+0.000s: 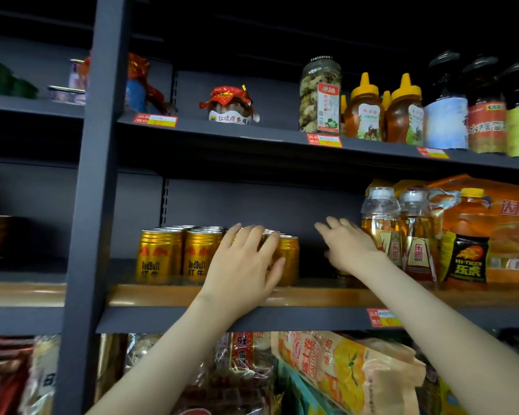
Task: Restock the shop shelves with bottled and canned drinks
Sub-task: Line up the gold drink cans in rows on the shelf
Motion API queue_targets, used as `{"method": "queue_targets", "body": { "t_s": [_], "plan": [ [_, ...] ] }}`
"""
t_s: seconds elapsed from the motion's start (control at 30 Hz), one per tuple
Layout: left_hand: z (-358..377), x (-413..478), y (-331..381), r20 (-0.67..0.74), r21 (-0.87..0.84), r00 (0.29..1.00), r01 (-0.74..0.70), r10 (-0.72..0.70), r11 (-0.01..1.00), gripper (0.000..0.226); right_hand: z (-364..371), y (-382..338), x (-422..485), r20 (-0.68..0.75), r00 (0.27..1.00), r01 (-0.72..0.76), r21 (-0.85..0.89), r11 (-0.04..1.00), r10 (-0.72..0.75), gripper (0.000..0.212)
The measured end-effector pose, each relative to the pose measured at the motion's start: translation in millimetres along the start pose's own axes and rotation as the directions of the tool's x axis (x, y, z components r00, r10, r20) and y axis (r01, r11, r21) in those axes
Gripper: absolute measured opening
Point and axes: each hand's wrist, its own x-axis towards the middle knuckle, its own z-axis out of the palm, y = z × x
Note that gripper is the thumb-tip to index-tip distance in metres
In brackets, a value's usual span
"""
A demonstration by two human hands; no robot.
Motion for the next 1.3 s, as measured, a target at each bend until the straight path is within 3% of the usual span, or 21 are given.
{"method": "queue_targets", "body": {
  "t_s": [0.13,0.3,0.37,0.47,0.6,0.8,1.0,1.17,1.3],
  "plan": [
    [-24.9,-29.5,-28.8,-0.089,0.052,0.988,0.129,-0.124,0.990,0.042,-26.4,-41.2,-30.1,-0.260,0.965,0.068,0.371,0.926,0.034,0.059],
    [-56.8,-73.5,-84.2,-0.242,0.150,0.950,0.239,-0.199,0.959,0.042,-48.4,-122.9,-62.1,-0.395,0.916,0.280,0.491,0.825,-0.076,0.060],
    [-65.6,-86.4,-105.2,-0.250,0.216,0.955,0.213,-0.157,0.953,0.043,-52.7,-152.8,-62.9,-0.423,0.898,0.342,0.501,0.795,-0.120,0.062],
    [-69.6,-101.1,-129.0,-0.171,0.315,0.985,0.047,0.008,0.948,0.044,-55.3,-195.2,-54.4,-0.432,0.889,0.379,0.509,0.773,-0.152,0.064],
    [-62.7,-113.2,-157.9,-0.174,0.243,0.983,-0.022,0.066,0.970,0.049,-55.3,-237.9,-40.1,-0.388,0.915,0.318,0.518,0.794,-0.114,0.066],
    [-53.7,-113.6,-167.5,-0.205,0.092,0.975,-0.065,0.083,0.994,0.051,-65.9,-266.6,-32.1,-0.235,0.969,0.050,0.499,0.865,0.080,0.060],
    [-50.9,-116.1,-166.4,-0.217,0.021,0.974,-0.068,0.071,0.997,0.049,-81.3,-285.3,-40.8,-0.233,0.950,-0.001,0.665,0.747,0.209,0.047],
    [-57.9,-117.9,-162.1,-0.155,-0.039,0.987,-0.059,0.052,0.997,0.053,-75.8,-285.8,-53.3,-0.383,0.868,0.111,0.771,0.627,0.317,0.036],
    [-71.5,-129.1,-150.9,-0.155,-0.237,0.988,-0.039,0.002,0.971,0.060,-84.6,-274.0,-77.7,-0.566,0.678,0.283,0.790,0.544,0.469,0.050]
  ]
}}
